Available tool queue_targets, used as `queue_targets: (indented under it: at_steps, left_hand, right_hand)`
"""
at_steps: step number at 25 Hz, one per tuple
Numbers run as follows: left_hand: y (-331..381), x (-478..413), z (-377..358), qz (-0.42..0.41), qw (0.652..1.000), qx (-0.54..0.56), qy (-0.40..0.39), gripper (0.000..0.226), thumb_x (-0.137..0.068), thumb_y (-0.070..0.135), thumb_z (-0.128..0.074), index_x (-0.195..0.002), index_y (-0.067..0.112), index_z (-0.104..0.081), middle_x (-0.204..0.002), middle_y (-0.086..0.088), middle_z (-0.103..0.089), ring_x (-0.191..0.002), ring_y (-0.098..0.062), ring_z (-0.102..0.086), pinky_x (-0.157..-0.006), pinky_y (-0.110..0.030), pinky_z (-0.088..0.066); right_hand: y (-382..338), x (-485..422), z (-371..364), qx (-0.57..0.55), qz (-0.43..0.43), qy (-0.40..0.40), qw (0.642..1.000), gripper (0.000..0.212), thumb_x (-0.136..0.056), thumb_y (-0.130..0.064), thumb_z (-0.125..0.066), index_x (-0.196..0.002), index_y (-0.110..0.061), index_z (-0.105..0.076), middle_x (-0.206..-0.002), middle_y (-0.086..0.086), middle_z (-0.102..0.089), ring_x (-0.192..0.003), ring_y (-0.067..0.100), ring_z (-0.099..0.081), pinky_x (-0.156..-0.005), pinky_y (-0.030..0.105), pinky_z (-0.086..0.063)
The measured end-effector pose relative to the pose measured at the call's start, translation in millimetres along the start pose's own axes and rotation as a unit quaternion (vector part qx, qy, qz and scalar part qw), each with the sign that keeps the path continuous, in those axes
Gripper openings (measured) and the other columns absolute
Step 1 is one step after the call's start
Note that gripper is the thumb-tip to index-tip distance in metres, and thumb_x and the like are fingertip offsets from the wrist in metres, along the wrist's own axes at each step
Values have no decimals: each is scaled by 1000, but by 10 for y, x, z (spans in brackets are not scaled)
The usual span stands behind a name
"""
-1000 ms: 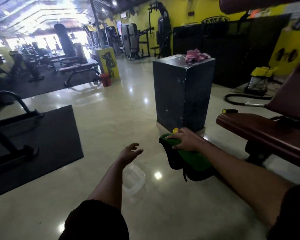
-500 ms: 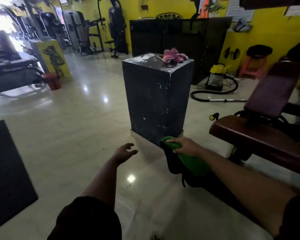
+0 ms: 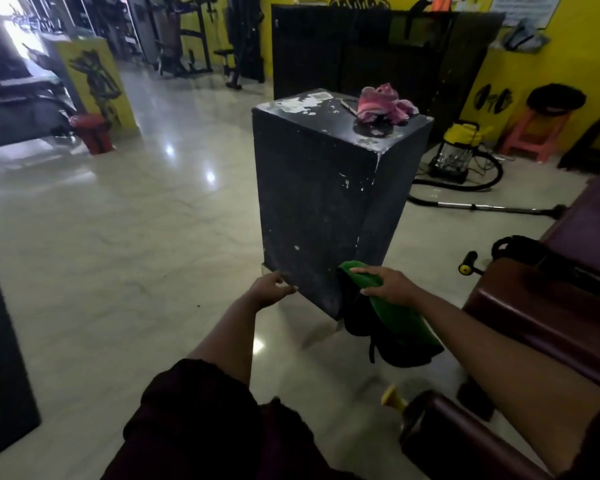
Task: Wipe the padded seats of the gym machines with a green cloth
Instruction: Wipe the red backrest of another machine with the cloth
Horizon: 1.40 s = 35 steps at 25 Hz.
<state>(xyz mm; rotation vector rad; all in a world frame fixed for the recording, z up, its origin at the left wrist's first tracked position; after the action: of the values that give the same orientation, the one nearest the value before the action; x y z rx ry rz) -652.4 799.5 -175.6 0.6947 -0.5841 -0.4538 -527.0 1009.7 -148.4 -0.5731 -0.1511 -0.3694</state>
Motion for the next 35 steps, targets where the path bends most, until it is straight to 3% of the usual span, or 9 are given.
queue_targets:
  at_steps: [7, 10, 13, 15, 19, 25, 29, 32, 35]
  left_hand:
    - [779, -1564, -502, -99, 984, -39, -139, 56, -88, 32, -63, -136, 8, -45, -136, -12, -51, -125, -26, -49, -102, -31, -40]
    - [1303, -2264, -811, -156, 962, -50, -220, 78, -75, 48, -69, -137, 8, -44, -138, -15, -51, -125, -29, -50, -102, -36, -43]
    - [1733, -2833, -1142, -198, 934, -91, -283, 63, -85, 39, -65, -137, 11, -44, -140, -15, -47, -127, -29, -47, -103, -30, -38]
    - [2046, -3082, -1402, -207, 920, -80, -324, 63, -81, 39, -68, -135, 15, -47, -139, -15, -47, -125, -29, -49, -103, -36, -42]
    - [2743, -3280, -1930, -237, 891, -55, -383, 50, -86, 29, -65, -132, 15, -50, -135, -11, -50, -119, -27, -53, -86, -24, -41]
    - [3824, -3628, -2584, -301, 865, -20, -401, 44, -87, 27, -64, -128, 13, -55, -129, -12, -56, -112, -23, -55, -87, -26, -40]
    - [4420, -4071, -3086, -318, 867, -11, -384, 43, -88, 24, -63, -128, 13, -55, -129, -13, -55, -116, -27, -54, -90, -27, -41]
    - [4832, -4436, -3489, -295, 870, -28, -395, 50, -88, 26, -63, -134, 12, -50, -133, -13, -52, -106, -25, -58, -81, -19, -45]
    - [5226, -4721, -3785, -307, 866, -39, -393, 52, -88, 24, -63, -136, 11, -46, -138, -12, -49, -126, -27, -47, -98, -30, -39]
  right_hand:
    - [896, -721, 501, -32, -98, 59, 993, 55, -89, -22, -61, -139, -30, -41, -144, 9, -40, -129, 28, -41, -98, 27, -33]
    - [1373, -980, 774, -58, -165, 89, 981, 54, -88, -21, -63, -137, -31, -44, -145, 8, -41, -130, 26, -41, -101, 29, -34]
    - [1687, -1023, 1047, -92, -233, 136, 958, 56, -85, -14, -67, -135, -26, -46, -143, 8, -44, -126, 24, -46, -100, 25, -36]
    - [1854, -978, 1206, -108, -283, 175, 937, 58, -84, -9, -66, -137, -19, -45, -142, 7, -44, -126, 24, -46, -93, 16, -33]
    - [2236, -721, 1407, -137, -371, 242, 886, 59, -83, -4, -66, -137, -10, -45, -143, 11, -43, -129, 27, -43, -94, 18, -32]
    - [2828, -391, 1790, -118, -447, 332, 822, 54, -84, -12, -66, -134, -20, -48, -132, 13, -53, -119, 25, -51, -86, 18, -35]
    - [3520, -547, 2131, -120, -450, 362, 807, 57, -85, -16, -66, -136, -24, -45, -131, 17, -50, -121, 27, -47, -88, 15, -29]
    - [4158, -682, 2451, -139, -452, 381, 794, 57, -84, -12, -67, -136, -20, -45, -127, 18, -51, -120, 26, -47, -82, 10, -26]
    - [4723, -832, 2684, -154, -447, 378, 796, 58, -84, -11, -66, -136, -20, -45, -124, 17, -53, -117, 25, -47, -79, 10, -25]
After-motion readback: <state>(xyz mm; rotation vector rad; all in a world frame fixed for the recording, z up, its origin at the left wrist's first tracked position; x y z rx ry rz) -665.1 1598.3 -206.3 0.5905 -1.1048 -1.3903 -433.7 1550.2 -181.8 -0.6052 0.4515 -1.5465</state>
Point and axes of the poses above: each hand's wrist, its own x-axis away from the middle knuckle, its own z-axis out of the back of the hand, y = z × x, the point moved 7 cm from there along -x, towards the middle knuckle
